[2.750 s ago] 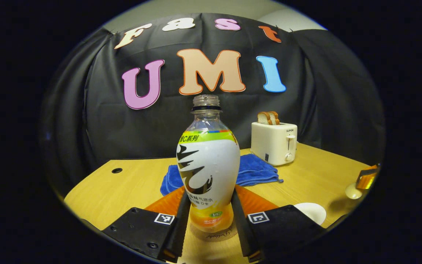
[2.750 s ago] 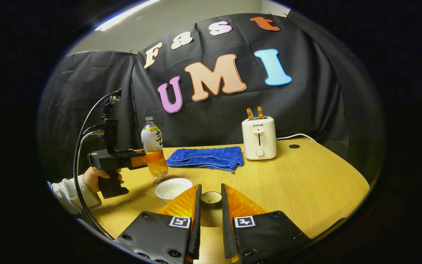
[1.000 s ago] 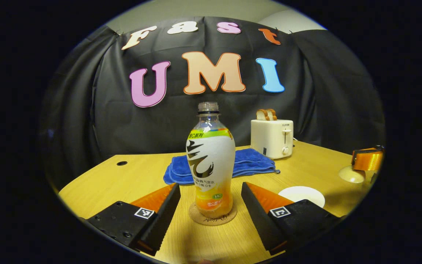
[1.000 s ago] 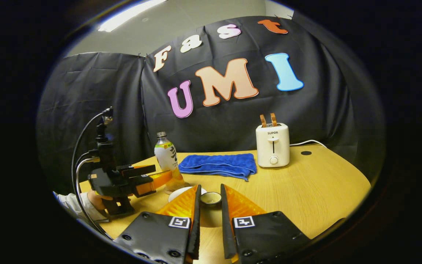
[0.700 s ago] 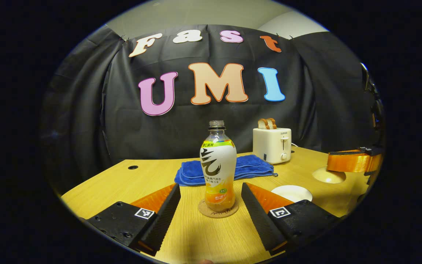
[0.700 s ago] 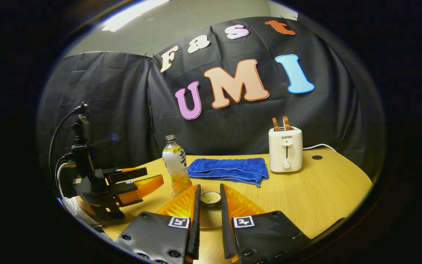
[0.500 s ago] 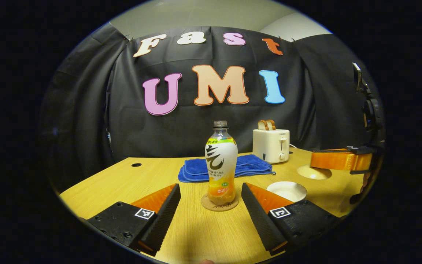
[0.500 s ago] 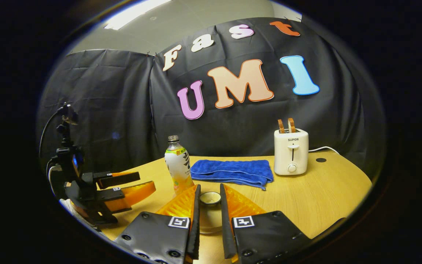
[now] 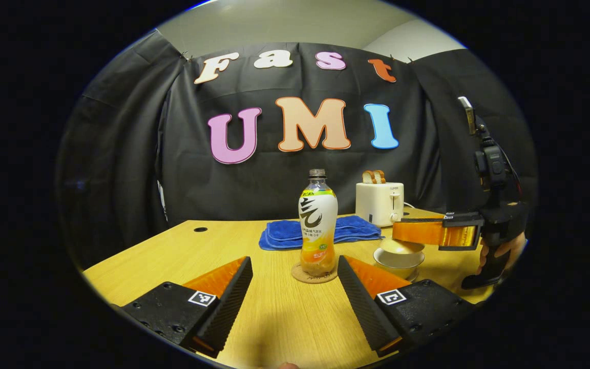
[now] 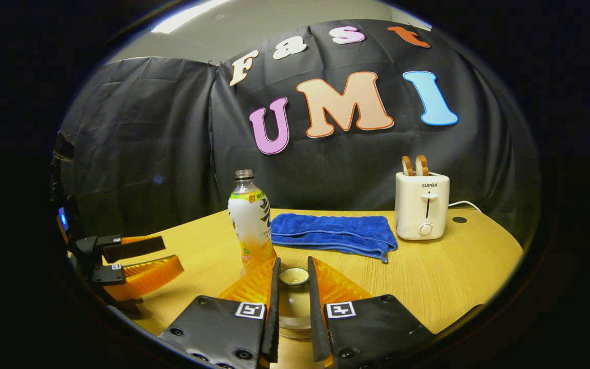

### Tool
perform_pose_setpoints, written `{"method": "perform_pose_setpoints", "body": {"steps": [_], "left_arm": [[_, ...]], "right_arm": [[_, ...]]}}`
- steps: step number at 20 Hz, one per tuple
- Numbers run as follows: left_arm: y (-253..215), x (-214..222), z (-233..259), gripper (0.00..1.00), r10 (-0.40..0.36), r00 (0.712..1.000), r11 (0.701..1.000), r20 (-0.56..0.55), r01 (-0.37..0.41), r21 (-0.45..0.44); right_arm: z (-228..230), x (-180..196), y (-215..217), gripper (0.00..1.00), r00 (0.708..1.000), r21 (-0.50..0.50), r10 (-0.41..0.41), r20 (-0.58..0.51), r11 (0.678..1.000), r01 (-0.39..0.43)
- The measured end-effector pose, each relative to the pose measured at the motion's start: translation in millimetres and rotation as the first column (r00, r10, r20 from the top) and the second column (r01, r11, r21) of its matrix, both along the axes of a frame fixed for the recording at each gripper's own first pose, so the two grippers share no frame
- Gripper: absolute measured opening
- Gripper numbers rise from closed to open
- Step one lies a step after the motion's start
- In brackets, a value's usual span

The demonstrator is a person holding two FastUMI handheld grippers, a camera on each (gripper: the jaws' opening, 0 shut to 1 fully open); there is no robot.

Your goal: Open the teacup lid with one hand, grasp the water bottle and pour water into the teacup with the other hand; after pouring, place the water bottle on the coaster and then close the teacup lid.

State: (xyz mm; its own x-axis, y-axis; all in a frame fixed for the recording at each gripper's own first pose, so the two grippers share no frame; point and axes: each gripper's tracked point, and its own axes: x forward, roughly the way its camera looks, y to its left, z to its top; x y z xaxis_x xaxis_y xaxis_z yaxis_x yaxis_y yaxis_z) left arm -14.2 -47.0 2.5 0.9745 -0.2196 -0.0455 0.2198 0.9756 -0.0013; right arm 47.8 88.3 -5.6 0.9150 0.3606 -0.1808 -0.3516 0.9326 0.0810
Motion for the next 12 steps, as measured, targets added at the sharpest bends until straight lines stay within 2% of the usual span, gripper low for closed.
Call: {"method": "perform_pose_setpoints", "body": {"steps": [9,12], "left_arm": [[-2,-4,-3,0.98,-0.012,1.000,1.000,-0.002,0.011,-0.020],[-2,-5,-5,0.98,-0.012,1.000,0.999,-0.007,0.011,-0.030]], "right_arm": [[-17,1,0,0.28,1.000,-0.072,-0.024,0.002,0.997,0.024],[-20,-1,-2,0.29,0.999,-0.069,-0.033,0.001,0.997,0.033]]}}
